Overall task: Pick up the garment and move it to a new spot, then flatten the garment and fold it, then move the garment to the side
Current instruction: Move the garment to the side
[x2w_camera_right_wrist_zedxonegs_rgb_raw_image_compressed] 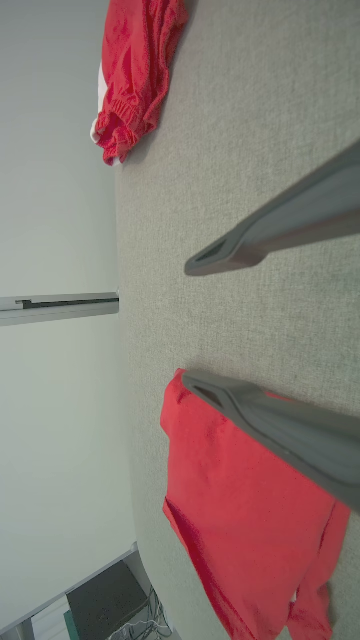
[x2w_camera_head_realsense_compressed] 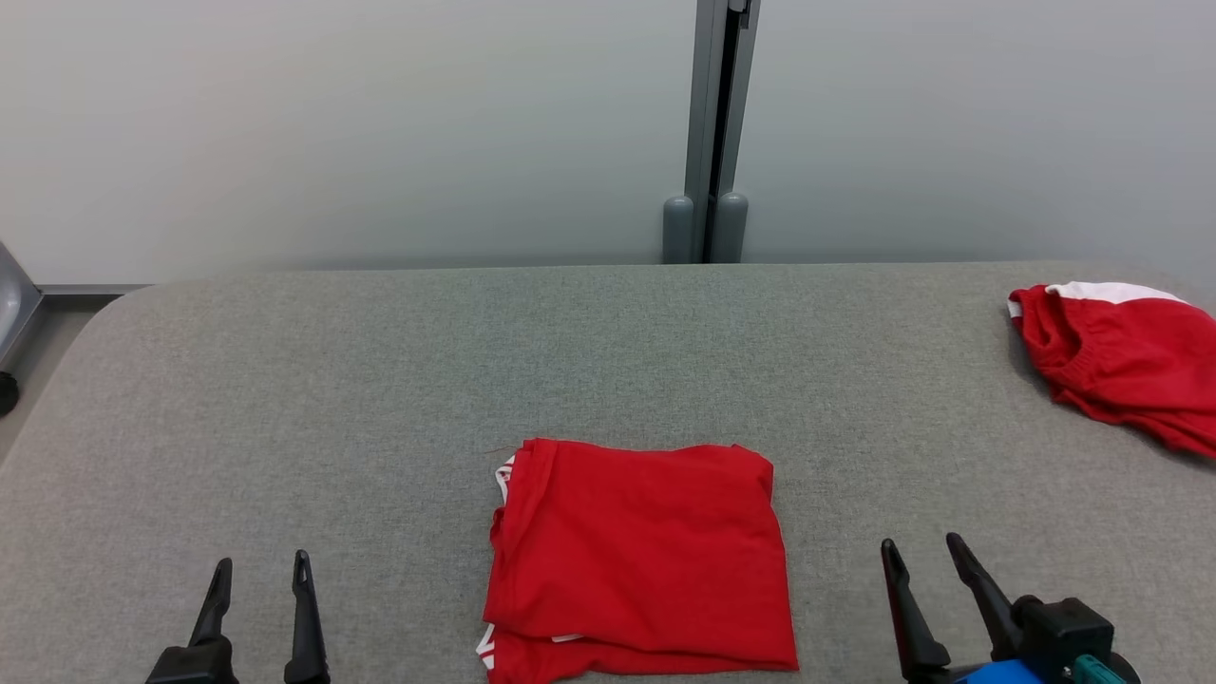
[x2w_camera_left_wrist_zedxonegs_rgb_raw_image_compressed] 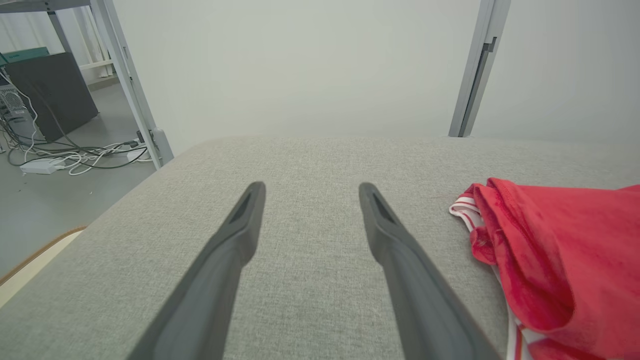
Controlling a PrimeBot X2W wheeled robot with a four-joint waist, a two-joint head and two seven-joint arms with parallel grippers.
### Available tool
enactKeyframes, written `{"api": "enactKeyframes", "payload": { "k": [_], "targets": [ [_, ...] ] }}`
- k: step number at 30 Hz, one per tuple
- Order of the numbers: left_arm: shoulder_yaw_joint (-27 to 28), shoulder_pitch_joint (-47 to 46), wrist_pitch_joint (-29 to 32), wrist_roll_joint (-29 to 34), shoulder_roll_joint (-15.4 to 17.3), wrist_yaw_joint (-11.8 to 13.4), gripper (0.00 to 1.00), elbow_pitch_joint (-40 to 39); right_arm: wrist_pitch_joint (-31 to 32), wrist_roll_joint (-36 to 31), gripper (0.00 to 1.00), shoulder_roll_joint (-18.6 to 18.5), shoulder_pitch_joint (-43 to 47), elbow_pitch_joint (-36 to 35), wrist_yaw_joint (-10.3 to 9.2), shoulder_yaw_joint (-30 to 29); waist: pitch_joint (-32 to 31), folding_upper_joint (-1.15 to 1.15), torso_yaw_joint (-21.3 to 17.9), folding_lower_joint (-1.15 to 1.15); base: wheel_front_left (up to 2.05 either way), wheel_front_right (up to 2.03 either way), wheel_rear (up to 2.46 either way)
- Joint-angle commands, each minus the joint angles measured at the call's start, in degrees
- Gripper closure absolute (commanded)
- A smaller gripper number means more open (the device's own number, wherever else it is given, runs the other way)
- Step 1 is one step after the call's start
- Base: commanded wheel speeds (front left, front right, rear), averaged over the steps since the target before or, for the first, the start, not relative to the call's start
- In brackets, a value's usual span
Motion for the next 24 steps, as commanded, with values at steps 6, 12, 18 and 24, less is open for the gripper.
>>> {"api": "enactKeyframes", "payload": {
  "k": [6, 12, 18, 24],
  "targets": [
    [-0.41, 0.66, -0.14, -0.25, -0.07, 0.81, 0.0, -0.84, -0.2, -0.81, 0.0, -0.02, -4.93, 0.7, 0.01, 4.03, 0.35, 0.0, 0.19, 0.0, 0.0, 0.0, 0.0],
    [-0.8, -1.01, -0.14, -0.37, 0.31, 0.41, 0.0, -0.59, 1.59, -1.91, 0.0, -0.05, -12.43, 4.77, 0.01, 8.13, 1.09, 0.0, 1.16, 0.0, 0.0, 0.0, 0.0],
    [-1.3, -2.54, -0.14, -0.76, 0.4, 0.12, 0.0, -0.73, 6.44, -2.6, 0.0, -0.07, -18.48, 12.07, 0.02, 9.26, 3.35, 0.0, 2.41, 0.0, 0.0, 0.0, 0.0],
    [-1.36, -4.76, -0.14, -1.13, 0.29, 0.03, 0.0, -0.66, 6.81, -1.86, 0.0, -0.06, -19.99, 18.65, 0.02, 10.49, 6.2, 0.0, 3.39, 0.0, 0.0, 0.0, 0.0]
  ]
}}
